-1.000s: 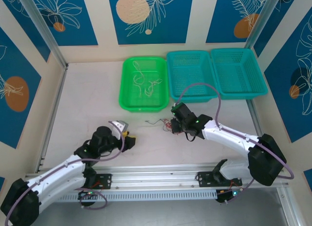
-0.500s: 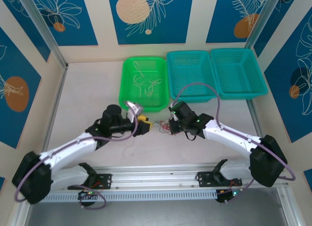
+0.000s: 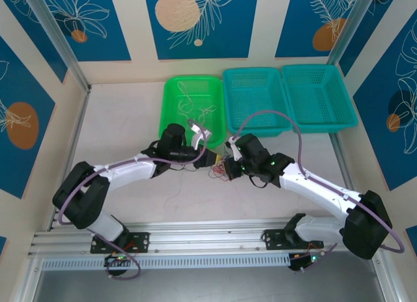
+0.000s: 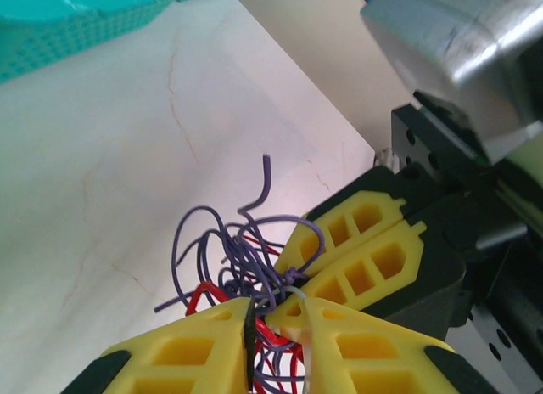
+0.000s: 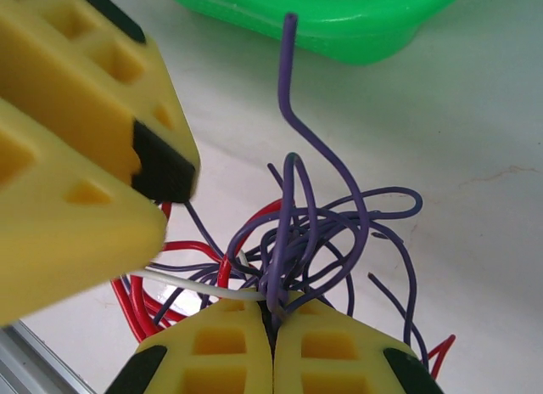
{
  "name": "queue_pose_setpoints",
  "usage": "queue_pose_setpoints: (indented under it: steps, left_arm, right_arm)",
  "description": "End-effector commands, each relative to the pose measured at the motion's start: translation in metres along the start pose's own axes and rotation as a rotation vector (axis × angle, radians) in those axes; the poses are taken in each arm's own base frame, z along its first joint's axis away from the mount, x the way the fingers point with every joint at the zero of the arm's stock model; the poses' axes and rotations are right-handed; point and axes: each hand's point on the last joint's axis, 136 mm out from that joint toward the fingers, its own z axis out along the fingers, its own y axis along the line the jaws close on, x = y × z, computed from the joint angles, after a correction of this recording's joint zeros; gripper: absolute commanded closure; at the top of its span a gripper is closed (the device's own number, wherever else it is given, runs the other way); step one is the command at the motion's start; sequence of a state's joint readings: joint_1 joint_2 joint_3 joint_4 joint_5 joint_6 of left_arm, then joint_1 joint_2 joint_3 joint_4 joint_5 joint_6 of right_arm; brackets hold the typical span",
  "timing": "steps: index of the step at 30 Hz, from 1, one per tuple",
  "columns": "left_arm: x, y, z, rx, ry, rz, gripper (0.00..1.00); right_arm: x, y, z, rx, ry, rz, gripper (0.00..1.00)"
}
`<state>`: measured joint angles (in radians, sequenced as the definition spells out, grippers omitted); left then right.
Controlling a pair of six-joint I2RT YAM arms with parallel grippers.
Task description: Untangle the cables
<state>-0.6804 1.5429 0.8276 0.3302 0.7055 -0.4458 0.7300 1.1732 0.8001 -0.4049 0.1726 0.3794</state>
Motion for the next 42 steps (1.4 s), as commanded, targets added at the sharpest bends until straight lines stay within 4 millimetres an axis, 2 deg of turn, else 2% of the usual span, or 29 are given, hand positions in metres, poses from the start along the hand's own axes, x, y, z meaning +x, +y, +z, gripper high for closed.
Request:
queue_pose_setpoints:
  steps: [1, 7, 11, 16, 21, 25, 28, 30, 34, 37, 42]
  left_arm:
    - [0.0, -0.02, 0.007, 0.092, 0.033, 0.058, 0.79]
    - [0.017, -0.019, 0.011, 0.111, 0.078, 0.071, 0.75]
    - [0.019, -0.023, 0.011, 0.13, 0.077, 0.078, 0.69]
    - [0.019, -0.025, 0.014, 0.137, 0.083, 0.085, 0.68]
    - [0.029, -0.019, 0.02, 0.126, 0.122, 0.075, 0.83]
    - [0.033, -0.015, 0.021, 0.109, 0.13, 0.069, 1.0]
    - [0.025, -0.019, 0.016, 0.097, 0.083, 0.094, 1.0]
    - [0.014, -0.024, 0.009, 0.079, 0.03, 0.107, 1.0]
    - [-0.014, -0.047, -0.009, 0.084, -0.069, 0.153, 1.0]
    - [-0.029, -0.063, -0.023, 0.082, -0.115, 0.186, 1.0]
    - [-0.045, -0.073, -0.045, 0.02, -0.195, 0.219, 1.0]
  right_arm:
    - [-0.002, 0.007, -0.005, -0.05, -0.013, -0.01, 0.95]
    - [-0.004, 0.006, -0.005, -0.051, -0.02, -0.006, 0.95]
    - [-0.002, 0.007, -0.005, -0.06, -0.017, -0.001, 0.95]
    - [0.0, 0.007, -0.004, -0.064, -0.015, 0.006, 0.95]
    - [-0.004, 0.001, -0.008, -0.032, -0.043, 0.022, 0.95]
    - [-0.004, -0.008, -0.011, -0.008, -0.073, 0.057, 0.94]
    - [0.003, -0.019, -0.007, 0.027, -0.07, 0.092, 0.88]
    - [0.014, -0.033, 0.001, 0.081, -0.054, 0.136, 0.85]
    - [0.051, -0.073, 0.023, 0.219, 0.031, 0.333, 0.83]
    - [0.072, -0.094, 0.032, 0.302, 0.107, 0.459, 0.82]
    - [0.092, -0.112, 0.041, 0.366, 0.192, 0.56, 0.77]
